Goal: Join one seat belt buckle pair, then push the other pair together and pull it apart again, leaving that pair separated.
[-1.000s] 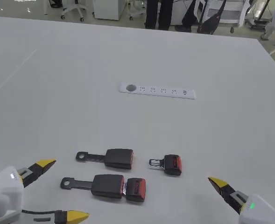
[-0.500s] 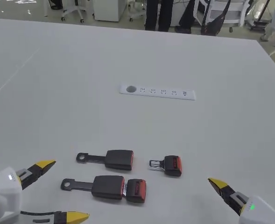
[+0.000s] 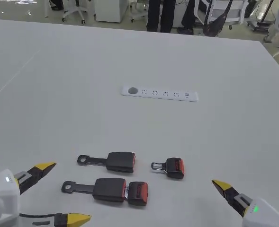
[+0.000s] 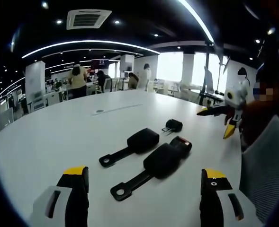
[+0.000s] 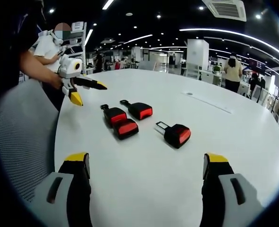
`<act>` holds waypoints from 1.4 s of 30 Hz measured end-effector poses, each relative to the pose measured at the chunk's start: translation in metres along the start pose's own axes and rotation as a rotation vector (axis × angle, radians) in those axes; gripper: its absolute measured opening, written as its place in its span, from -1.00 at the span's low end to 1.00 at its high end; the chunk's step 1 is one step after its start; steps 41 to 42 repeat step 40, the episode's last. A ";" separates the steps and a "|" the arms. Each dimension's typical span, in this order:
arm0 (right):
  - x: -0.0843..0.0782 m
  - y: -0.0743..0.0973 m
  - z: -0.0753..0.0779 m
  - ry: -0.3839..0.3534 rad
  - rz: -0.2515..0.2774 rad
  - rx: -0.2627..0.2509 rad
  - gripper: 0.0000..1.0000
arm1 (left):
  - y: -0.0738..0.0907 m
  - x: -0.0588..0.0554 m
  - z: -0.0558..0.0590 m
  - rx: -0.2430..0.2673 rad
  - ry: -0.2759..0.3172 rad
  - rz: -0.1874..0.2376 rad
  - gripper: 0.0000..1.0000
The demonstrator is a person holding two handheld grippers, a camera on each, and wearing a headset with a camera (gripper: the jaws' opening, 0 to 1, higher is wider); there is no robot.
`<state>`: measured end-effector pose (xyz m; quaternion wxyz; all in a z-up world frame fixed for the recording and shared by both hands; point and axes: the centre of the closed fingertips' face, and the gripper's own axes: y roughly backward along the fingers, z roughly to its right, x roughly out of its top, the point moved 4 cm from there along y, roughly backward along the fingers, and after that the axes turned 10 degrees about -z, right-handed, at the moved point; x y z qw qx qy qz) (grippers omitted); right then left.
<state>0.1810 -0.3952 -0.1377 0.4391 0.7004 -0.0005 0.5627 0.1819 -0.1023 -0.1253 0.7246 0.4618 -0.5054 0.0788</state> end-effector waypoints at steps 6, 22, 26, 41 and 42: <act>-0.003 0.000 0.003 -0.003 0.000 -0.003 0.99 | 0.001 0.002 0.000 0.005 0.002 0.011 1.00; -0.006 -0.001 0.004 -0.002 0.002 -0.005 0.99 | 0.000 0.004 0.001 0.004 0.001 0.017 1.00; -0.006 -0.001 0.005 -0.001 0.001 -0.005 0.99 | 0.001 0.004 0.001 0.006 -0.002 0.019 1.00; -0.005 -0.001 0.004 0.004 0.002 -0.002 0.99 | -0.001 0.002 0.000 0.001 0.000 0.019 1.00; -0.005 -0.001 0.004 0.004 0.002 -0.002 0.99 | -0.001 0.002 0.000 0.001 0.000 0.019 1.00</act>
